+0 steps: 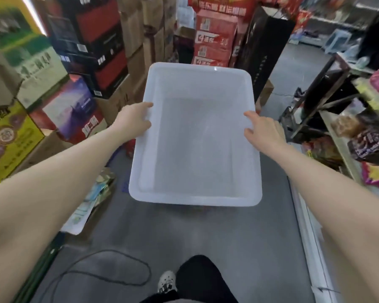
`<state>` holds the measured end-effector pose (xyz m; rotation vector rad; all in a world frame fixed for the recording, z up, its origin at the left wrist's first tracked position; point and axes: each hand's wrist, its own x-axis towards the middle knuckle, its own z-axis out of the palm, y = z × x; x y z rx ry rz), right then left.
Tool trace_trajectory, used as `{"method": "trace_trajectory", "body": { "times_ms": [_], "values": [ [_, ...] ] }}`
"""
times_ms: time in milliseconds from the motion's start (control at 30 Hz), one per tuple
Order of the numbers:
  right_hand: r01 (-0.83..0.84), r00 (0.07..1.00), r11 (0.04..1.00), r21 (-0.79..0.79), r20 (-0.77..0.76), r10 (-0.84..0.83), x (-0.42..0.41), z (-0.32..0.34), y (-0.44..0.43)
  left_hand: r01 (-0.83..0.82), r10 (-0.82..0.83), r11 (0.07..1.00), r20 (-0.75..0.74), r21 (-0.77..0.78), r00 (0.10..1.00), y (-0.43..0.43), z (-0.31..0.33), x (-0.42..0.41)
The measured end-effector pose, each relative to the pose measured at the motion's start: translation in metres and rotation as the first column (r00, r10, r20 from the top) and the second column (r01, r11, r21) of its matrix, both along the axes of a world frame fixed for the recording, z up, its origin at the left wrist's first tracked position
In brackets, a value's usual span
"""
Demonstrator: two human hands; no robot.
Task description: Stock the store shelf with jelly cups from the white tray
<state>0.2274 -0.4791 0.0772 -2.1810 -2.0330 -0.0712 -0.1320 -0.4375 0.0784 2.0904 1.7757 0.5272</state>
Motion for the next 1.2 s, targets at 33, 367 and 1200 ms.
{"method": "trace_trajectory", "body": {
  "times_ms": [33, 367, 1200],
  "values": [
    [0.017, 1.000, 1.000, 0.004, -0.001, -0.017, 0.005, 0.002, 0.023, 0.012, -0.012, 1.000, -0.001, -0.004, 1.000, 0.029, 0.004, 0.005],
    [0.066, 0.998, 0.998, 0.007, 0.001, -0.066, 0.027, -0.020, 0.295, 0.020, -0.019, 0.999, -0.026, 0.044, 0.999, 0.301, 0.003, 0.033],
    [0.427, 0.904, 0.888, -0.173, 0.115, -0.412, 0.041, -0.121, 0.522, 0.244, -0.243, 0.966, 0.019, -0.091, 0.970, 0.616, -0.123, 0.100]
  ]
}}
